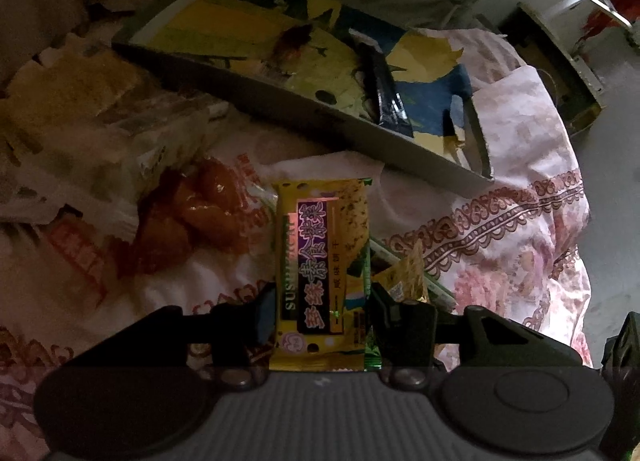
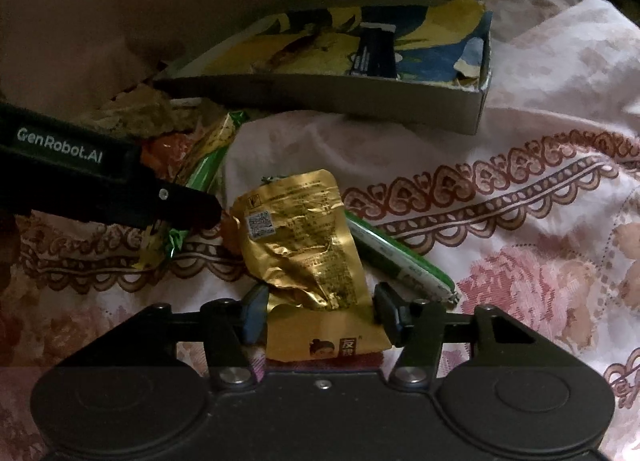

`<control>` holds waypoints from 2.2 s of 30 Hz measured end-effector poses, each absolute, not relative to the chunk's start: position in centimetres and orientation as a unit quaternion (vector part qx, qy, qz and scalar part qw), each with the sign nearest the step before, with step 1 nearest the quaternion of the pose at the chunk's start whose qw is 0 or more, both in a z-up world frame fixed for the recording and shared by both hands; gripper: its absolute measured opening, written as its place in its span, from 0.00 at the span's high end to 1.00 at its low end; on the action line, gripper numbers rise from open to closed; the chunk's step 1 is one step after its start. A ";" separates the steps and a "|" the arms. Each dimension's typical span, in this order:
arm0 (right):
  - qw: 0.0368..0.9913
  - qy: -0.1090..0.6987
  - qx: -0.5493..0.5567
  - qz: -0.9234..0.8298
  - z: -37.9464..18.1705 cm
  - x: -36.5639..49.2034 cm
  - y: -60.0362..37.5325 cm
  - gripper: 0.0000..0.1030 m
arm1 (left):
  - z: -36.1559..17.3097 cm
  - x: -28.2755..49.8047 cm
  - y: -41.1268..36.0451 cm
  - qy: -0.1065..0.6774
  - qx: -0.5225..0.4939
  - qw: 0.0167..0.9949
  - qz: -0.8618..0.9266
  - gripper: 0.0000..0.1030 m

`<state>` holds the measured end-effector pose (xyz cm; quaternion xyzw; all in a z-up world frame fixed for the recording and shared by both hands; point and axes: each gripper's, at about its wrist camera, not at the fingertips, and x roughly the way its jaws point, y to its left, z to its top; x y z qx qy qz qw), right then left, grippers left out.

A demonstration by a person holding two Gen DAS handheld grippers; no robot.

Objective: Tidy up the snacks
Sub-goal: 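Close the right gripper on the gold sweet while the left grips the yellow candy bar, then carry the gold sweet with the right gripper while the left carries the candy bar into the box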

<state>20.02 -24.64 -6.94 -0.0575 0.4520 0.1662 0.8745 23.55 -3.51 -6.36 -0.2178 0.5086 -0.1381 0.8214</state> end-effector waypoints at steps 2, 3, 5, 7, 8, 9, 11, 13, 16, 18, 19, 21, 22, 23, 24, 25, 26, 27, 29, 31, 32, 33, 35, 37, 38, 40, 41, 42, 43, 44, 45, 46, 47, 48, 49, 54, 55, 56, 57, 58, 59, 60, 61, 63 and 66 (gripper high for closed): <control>0.877 0.447 -0.060 0.166 -6.5 19.8 -24.6 0.44 | -5.8 23.3 -3.6 0.505 -0.216 0.824 -0.140 0.49; 0.878 0.446 -0.060 0.164 -6.3 19.6 -24.6 0.44 | -5.5 23.2 -3.6 0.503 -0.215 0.825 -0.141 0.49; 0.881 0.441 -0.054 0.162 -5.7 19.3 -24.8 0.44 | -4.9 22.9 -3.6 0.499 -0.212 0.828 -0.142 0.49; 0.885 0.435 -0.046 0.161 -5.1 18.9 -25.2 0.44 | -4.2 22.7 -3.7 0.494 -0.208 0.832 -0.143 0.49; 0.887 0.432 -0.042 0.159 -4.7 18.7 -25.5 0.44 | -3.9 22.6 -3.7 0.491 -0.206 0.834 -0.144 0.49; 0.889 0.428 -0.039 0.158 -4.4 18.5 -25.7 0.43 | -3.5 22.5 -3.8 0.488 -0.204 0.837 -0.144 0.49; 0.894 0.419 -0.033 0.155 -3.6 18.0 -26.2 0.43 | -2.8 22.4 -3.9 0.480 -0.198 0.842 -0.143 0.49; 0.900 0.408 -0.025 0.149 -2.9 17.6 -26.7 0.43 | -2.0 22.2 -4.1 0.473 -0.192 0.848 -0.143 0.49; 0.911 0.389 -0.006 0.140 -2.0 17.6 -27.3 0.43 | -0.9 22.3 -4.4 0.464 -0.187 0.855 -0.140 0.49; 0.918 0.373 0.010 0.134 -1.3 17.6 -27.6 0.43 | -0.3 22.6 -4.5 0.458 -0.188 0.858 -0.137 0.49; 0.922 0.364 0.017 0.132 -1.1 17.6 -27.9 0.43 | 0.0 22.8 -4.5 0.455 -0.189 0.860 -0.135 0.49; 0.928 0.348 0.027 0.128 -0.7 17.7 -28.2 0.43 | 0.5 23.3 -4.6 0.449 -0.189 0.863 -0.132 0.49; 0.931 0.340 0.029 0.126 -0.5 17.8 -28.4 0.43 | 0.7 23.5 -4.7 0.446 -0.188 0.865 -0.132 0.49; 0.934 0.333 0.029 0.123 -0.4 17.9 -28.5 0.43 | 0.8 23.7 -4.8 0.444 -0.185 0.867 -0.131 0.49; 0.937 0.327 0.030 0.120 -0.3 18.1 -28.6 0.43 | 1.0 24.0 -4.9 0.442 -0.182 0.869 -0.129 0.49; 0.939 0.322 0.033 0.116 -0.1 18.3 -28.8 0.43 | 1.1 24.2 -5.0 0.440 -0.178 0.870 -0.129 0.49; 0.941 0.316 0.038 0.114 -0.1 18.5 -28.9 0.43 | 1.2 24.5 -5.1 0.439 -0.174 0.872 -0.129 0.49; 0.943 0.312 0.043 0.112 0.0 18.7 -29.0 0.43 | 1.4 24.8 -5.3 0.437 -0.169 0.874 -0.129 0.49; 0.947 0.298 0.049 0.107 0.2 18.9 -29.3 0.43 | 1.6 25.5 -5.6 0.433 -0.162 0.877 -0.130 0.49; 0.952 0.282 0.053 0.104 0.3 18.9 -29.6 0.43 | 1.7 26.2 -5.8 0.431 -0.156 0.879 -0.132 0.49; 0.955 0.274 0.053 0.102 0.3 18.8 -29.7 0.43 | 1.8 26.5 -5.9 0.430 -0.154 0.880 -0.133 0.49; 0.957 0.269 0.050 0.099 0.2 18.8 -29.7 0.43 | 1.8 26.8 -6.0 0.429 -0.152 0.880 -0.135 0.49; 0.959 0.262 0.051 0.096 0.0 19.1 -29.8 0.43 | 1.9 27.4 -6.0 0.426 -0.150 0.881 -0.138 0.49; 0.960 0.258 0.052 0.093 0.0 19.3 -29.6 0.43 | 1.9 28.1 -6.1 0.424 -0.150 0.882 -0.141 0.49; 0.961 0.254 0.050 0.092 0.1 19.4 -29.5 0.43 | 1.8 28.4 -6.1 0.423 -0.150 0.882 -0.143 0.49; 0.964 0.244 0.042 0.093 0.4 19.9 -29.1 0.43 | 1.8 29.2 -6.2 0.421 -0.148 0.883 -0.144 0.49; 0.966 0.238 0.038 0.092 0.7 20.2 -28.9 0.43 | 1.8 29.6 -6.2 0.419 -0.145 0.885 -0.144 0.49; 0.967 0.233 0.037 0.092 0.9 20.6 -28.7 0.43 | 1.8 29.9 -6.2 0.418 -0.142 0.886 -0.144 0.49; 0.969 0.227 0.038 0.091 1.0 21.2 -28.6 0.43 | 1.7 30.4 -6.2 0.416 -0.140 0.887 -0.144 0.49; 0.970 0.222 0.041 0.090 1.2 21.8 -28.5 0.43 | 1.7 30.8 -6.2 0.415 -0.137 0.888 -0.142 0.49; 0.971 0.219 0.044 0.088 1.4 22.5 -28.5 0.43 | 1.7 31.3 -6.2 0.414 -0.135 0.889 -0.141 0.49; 0.971 0.216 0.047 0.087 1.6 23.3 -28.4 0.43 | 1.6 31.8 -6.2 0.414 -0.133 0.890 -0.141 0.49; 0.972 0.214 0.050 0.087 1.7 24.0 -28.4 0.43 | 1.5 32.3 -6.2 0.414 -0.131 0.890 -0.140 0.49; 0.972 0.212 0.052 0.086 1.8 24.6 -28.4 0.43 | 1.3 32.9 -6.3 0.414 -0.129 0.890 -0.139 0.49; 0.972 0.211 0.054 0.085 1.9 25.2 -28.3 0.43 | 1.1 33.4 -6.3 0.415 -0.128 0.890 -0.138 0.49; 0.972 0.208 0.067 0.083 2.0 27.7 -27.6 0.43 | 0.1 35.8 -6.5 0.414 -0.132 0.891 -0.128 0.49; 0.972 0.209 0.069 0.083 2.0 27.9 -27.5 0.43 | 0.0 36.2 -6.5 0.413 -0.135 0.892 -0.127 0.49; 0.972 0.211 0.068 0.082 1.8 28.3 -27.3 0.43 | -0.2 36.6 -6.6 0.413 -0.137 0.892 -0.126 0.49; 0.971 0.215 0.068 0.082 1.7 28.6 -27.2 0.43 | -0.4 36.9 -6.6 0.412 -0.138 0.892 -0.124 0.49; 0.969 0.219 0.072 0.084 1.5 28.8 -27.1 0.43 | -0.6 37.1 -6.7 0.411 -0.138 0.893 -0.123 0.49; 0.968 0.222 0.077 0.087 1.3 29.2 -27.2 0.43 | -0.7 37.4 -6.7 0.411 -0.139 0.893 -0.122 0.49; 0.968 0.223 0.077 0.086 1.2 29.4 -27.1 0.43 | -1.0 37.6 -6.8 0.410 -0.139 0.893 -0.120 0.49; 0.968 0.223 0.077 0.085 1.1 29.6 -27.1 0.43 | -1.2 37.8 -6.8 0.410 -0.141 0.893 -0.118 0.49; 0.968 0.223 0.083 0.083 0.8 30.2 -27.3 0.43 | -1.7 38.1 -6.7 0.412 -0.144 0.893 -0.112 0.49; 0.967 0.225 0.091 0.080 0.4 30.8 -27.4 0.43 | -2.3 38.6 -6.8 0.416 -0.143 0.892 -0.105 0.49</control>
